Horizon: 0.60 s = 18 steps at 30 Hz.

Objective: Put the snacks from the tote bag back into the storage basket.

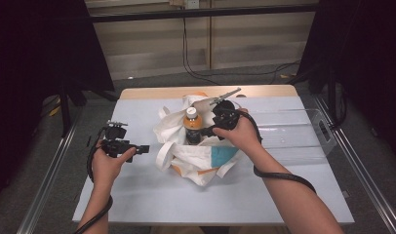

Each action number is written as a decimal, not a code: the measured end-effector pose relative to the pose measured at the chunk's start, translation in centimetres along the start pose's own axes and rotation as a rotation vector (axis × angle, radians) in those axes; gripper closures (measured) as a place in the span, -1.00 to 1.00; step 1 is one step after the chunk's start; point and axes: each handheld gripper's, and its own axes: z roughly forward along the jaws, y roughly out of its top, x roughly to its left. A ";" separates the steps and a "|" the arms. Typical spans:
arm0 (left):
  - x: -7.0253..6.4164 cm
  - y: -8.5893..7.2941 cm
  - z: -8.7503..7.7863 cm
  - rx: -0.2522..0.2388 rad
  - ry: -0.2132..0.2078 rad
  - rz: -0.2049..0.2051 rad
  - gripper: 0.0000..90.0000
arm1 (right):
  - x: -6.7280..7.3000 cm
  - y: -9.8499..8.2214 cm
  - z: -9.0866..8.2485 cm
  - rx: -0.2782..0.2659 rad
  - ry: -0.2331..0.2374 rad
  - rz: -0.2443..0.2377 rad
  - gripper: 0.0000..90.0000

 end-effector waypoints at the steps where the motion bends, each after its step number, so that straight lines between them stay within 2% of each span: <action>1: 0.0 0.0 0.0 -0.003 -0.002 -0.002 -0.84 | 0.0 0.1 0.0 -0.001 -0.001 0.001 -0.45; 3: -0.1 0.0 0.0 0.005 -0.009 0.004 -0.85 | 0.2 0.2 0.0 -0.005 0.006 0.002 -0.45; 7: -0.3 -0.1 0.2 -0.008 -0.013 -0.011 -0.85 | 0.3 0.4 0.1 -0.015 0.008 -0.001 -0.44; 8: -0.2 -0.1 0.2 -0.001 -0.016 0.002 -0.85 | 0.4 0.5 0.1 -0.012 0.009 -0.003 -0.44; 18: -0.1 -0.2 0.2 0.004 -0.026 -0.005 -0.86 | 0.9 1.0 1.0 -0.002 0.016 -0.009 -0.45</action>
